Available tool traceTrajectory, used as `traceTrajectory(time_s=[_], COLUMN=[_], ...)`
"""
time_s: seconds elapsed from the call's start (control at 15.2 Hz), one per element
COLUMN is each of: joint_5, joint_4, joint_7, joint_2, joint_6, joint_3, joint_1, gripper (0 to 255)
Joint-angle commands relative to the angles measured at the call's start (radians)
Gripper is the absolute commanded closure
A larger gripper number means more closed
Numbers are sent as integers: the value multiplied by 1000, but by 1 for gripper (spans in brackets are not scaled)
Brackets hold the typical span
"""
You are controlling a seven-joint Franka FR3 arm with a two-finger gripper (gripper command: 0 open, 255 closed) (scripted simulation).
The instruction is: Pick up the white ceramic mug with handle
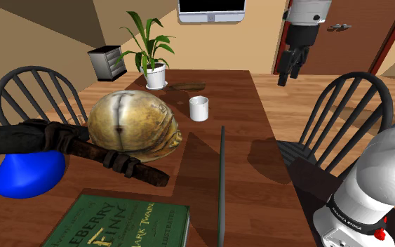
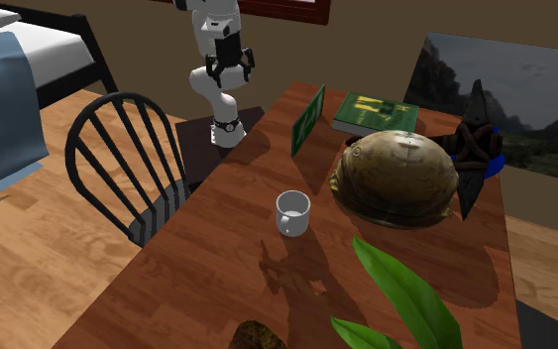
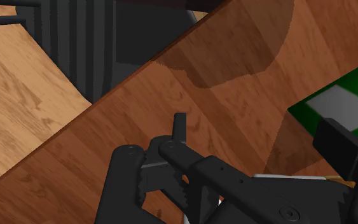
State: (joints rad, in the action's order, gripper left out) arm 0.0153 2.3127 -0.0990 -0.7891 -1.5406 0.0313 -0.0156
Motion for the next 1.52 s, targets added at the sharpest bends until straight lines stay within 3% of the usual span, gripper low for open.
traceTrajectory(time_s=[0.0,0.73,1.45], joint_5=[0,-15,-5], joint_4=[0,-144,-446], joint_7=[0,22,44], joint_2=[0,400,827], joint_6=[0,-234,-337], joint_3=[0,-35,-65], joint_1=[0,-28,-49], gripper=[0,0,0])
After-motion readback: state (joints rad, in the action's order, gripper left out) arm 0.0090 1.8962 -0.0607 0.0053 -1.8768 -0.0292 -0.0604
